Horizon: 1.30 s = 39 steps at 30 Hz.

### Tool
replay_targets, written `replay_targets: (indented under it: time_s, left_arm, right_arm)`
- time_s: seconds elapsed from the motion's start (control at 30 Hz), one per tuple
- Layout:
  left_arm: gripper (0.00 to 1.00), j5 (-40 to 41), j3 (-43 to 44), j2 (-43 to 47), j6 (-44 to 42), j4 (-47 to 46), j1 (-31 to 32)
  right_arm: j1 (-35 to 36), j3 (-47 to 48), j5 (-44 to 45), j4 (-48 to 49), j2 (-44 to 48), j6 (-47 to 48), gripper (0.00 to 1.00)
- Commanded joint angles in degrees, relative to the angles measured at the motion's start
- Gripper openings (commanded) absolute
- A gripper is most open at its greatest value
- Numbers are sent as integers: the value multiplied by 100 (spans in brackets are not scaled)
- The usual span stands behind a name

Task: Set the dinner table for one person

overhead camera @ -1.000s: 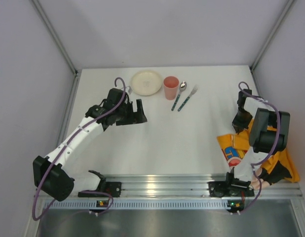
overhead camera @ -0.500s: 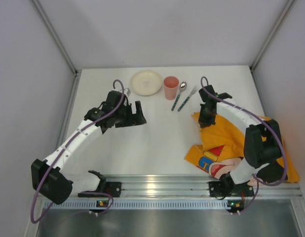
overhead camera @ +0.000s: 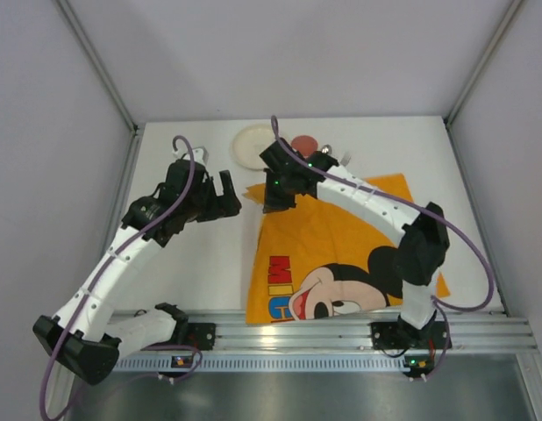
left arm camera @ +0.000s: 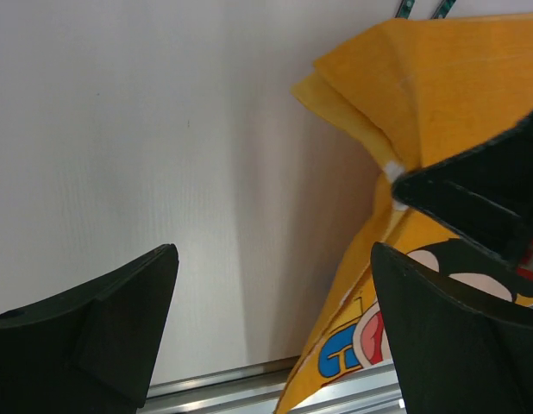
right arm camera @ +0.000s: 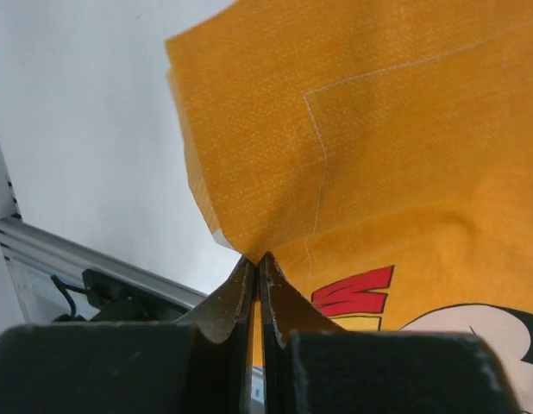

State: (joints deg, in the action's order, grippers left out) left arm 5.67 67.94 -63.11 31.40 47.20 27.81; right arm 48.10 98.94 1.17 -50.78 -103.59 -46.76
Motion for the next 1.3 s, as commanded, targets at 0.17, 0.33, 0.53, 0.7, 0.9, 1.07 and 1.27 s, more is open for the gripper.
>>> replay_targets:
  time_s: [0.17,0.33,0.53,0.7,0.9,1.07,1.27]
  left_arm:
    - [99,373,439,483,-2,650,5]
    - [99,417,527,607,7,808,5]
    - [99,452,562,616,-20,861,5]
    - [99,461,711,458,-99,887,5]
    - [99,479,835,308,-169,817,5]
    - [99,347,712,264,-151,686,5]
    - [99,224,492,273,-143,492,5]
  right_arm:
    - [262,2005,-256,-143,-1881,-658,0]
    - [288,2692,-749,463,-2446,-1210,0]
    - [288,2605,-1303,1860,-2675,-1721,4]
    - [279,2675,-1830,2757,-2947,-1959,67]
    - [52,1922,-1779,2724,-2211,-1460,91]
    - [-562,770,-972,1803,-615,-318,90]
    - [-1668,-559,205,713,804,597,87]
